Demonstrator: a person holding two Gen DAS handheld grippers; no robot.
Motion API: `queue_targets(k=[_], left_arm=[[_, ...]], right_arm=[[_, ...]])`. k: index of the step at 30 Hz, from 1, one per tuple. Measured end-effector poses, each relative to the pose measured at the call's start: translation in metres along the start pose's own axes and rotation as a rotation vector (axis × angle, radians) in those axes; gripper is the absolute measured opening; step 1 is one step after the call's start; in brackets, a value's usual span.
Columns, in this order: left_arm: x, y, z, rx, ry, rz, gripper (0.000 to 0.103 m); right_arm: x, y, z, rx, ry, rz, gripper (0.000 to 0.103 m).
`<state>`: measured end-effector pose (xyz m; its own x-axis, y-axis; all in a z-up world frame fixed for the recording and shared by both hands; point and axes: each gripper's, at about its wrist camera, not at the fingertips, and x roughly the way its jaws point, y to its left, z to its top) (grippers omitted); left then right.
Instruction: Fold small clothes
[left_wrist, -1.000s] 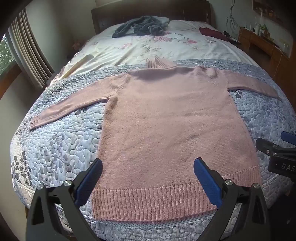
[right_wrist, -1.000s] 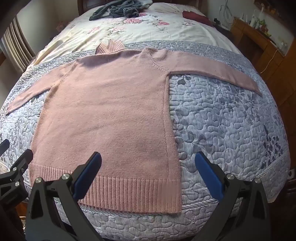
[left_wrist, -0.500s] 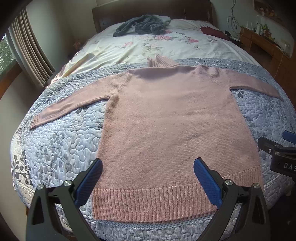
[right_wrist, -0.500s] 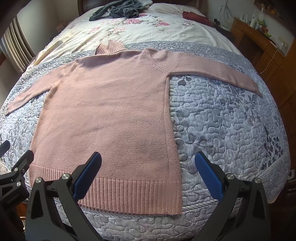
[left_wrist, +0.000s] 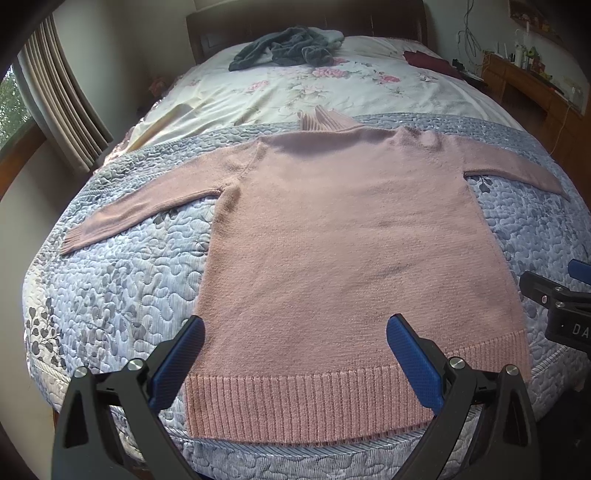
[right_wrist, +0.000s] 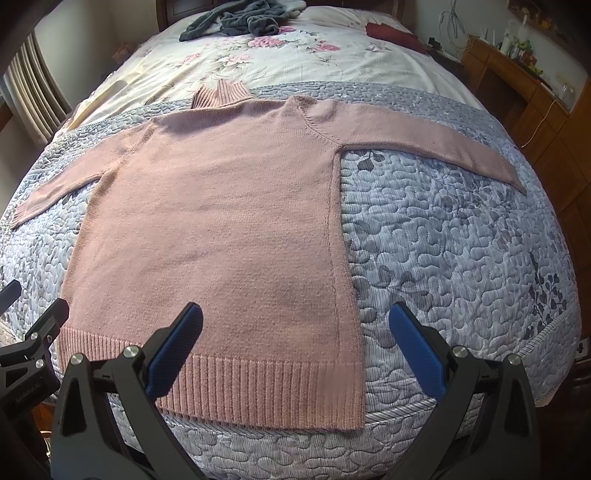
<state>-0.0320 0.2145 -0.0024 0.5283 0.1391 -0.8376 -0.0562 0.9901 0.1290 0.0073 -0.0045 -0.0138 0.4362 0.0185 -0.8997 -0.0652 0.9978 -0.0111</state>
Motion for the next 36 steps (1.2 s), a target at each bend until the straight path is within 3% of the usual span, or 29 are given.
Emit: queue_targets(k=[36], left_arm=[[0.0031, 0.0037, 0.0007, -0.01, 0.009, 0.008, 0.099]], right_arm=[[-0.0007, 0.0025, 0.004, 0.001, -0.008, 0.004, 0.1]])
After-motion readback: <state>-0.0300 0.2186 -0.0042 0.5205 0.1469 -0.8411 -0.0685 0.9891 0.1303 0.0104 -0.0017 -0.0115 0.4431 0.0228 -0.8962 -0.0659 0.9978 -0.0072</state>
